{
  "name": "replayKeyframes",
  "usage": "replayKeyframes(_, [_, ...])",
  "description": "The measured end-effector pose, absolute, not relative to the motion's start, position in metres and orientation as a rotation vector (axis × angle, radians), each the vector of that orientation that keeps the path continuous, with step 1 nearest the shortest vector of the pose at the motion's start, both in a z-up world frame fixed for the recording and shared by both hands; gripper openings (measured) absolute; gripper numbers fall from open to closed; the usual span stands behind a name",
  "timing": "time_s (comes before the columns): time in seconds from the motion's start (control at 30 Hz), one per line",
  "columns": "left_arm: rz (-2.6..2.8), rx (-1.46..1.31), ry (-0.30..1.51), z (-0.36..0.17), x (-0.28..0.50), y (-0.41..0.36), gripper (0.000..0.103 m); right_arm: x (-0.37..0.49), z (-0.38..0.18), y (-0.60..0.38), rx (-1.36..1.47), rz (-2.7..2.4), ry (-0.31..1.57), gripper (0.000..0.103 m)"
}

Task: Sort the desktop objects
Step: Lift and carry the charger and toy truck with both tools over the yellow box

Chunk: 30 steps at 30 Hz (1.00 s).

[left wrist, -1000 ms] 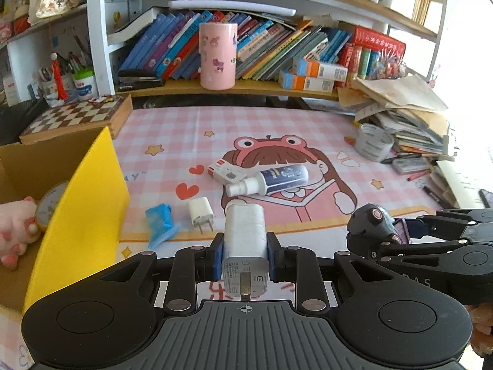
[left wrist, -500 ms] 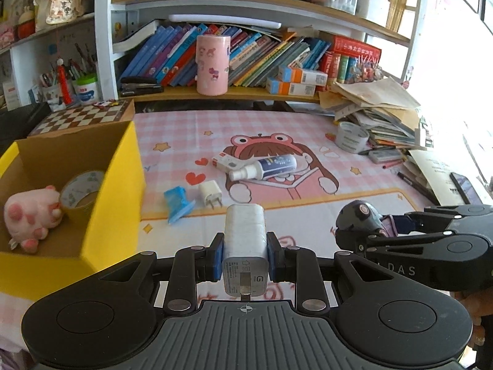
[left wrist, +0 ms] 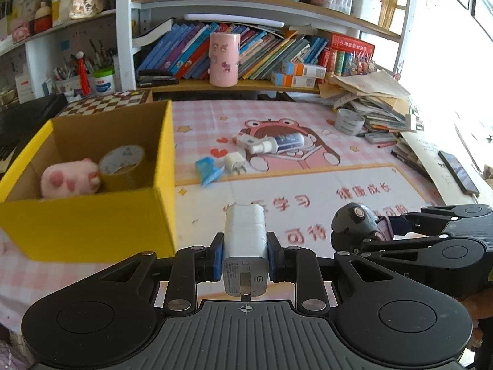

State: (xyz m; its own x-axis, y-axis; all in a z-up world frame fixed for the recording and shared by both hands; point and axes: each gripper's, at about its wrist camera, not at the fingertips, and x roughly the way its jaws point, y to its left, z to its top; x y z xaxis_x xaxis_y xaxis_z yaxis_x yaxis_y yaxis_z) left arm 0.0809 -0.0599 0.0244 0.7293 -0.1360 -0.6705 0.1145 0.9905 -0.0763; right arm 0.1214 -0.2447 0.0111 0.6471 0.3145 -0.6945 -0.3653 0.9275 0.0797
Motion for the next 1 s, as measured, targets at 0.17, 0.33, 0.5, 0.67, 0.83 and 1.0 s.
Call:
replayKeyframes(0.17, [-0.144, -0.019, 0.753, 0.023, 0.053, -0.045, 0.025, 0.091, 0.008, -0.227, -0.061, 0.393, 0.784, 0.043])
replayKeyframes(0.33, [-0.130, -0.021, 0.762, 0.020, 0.028, -0.026, 0.025, 0.065, 0.002, -0.207, -0.064, 0.413, 0.795, 0.043])
replayKeyframes(0.5, [-0.106, -0.029, 0.761, 0.020, 0.007, -0.008, 0.025, 0.045, 0.000, -0.187, -0.070, 0.439, 0.794, 0.043])
replayKeyframes(0.67, [-0.084, -0.055, 0.756, 0.021, -0.007, 0.008, 0.025, 0.031, 0.002, -0.169, -0.094, 0.471, 0.789, 0.043])
replayKeyframes(0.83, [-0.078, -0.071, 0.748, 0.020, -0.015, 0.017, 0.025, 0.024, 0.004, -0.156, -0.118, 0.486, 0.786, 0.043])
replayKeyframes(1.0, [-0.061, -0.086, 0.741, 0.020, -0.022, 0.024, 0.025, 0.019, 0.004, -0.149, -0.130, 0.499, 0.787, 0.043])
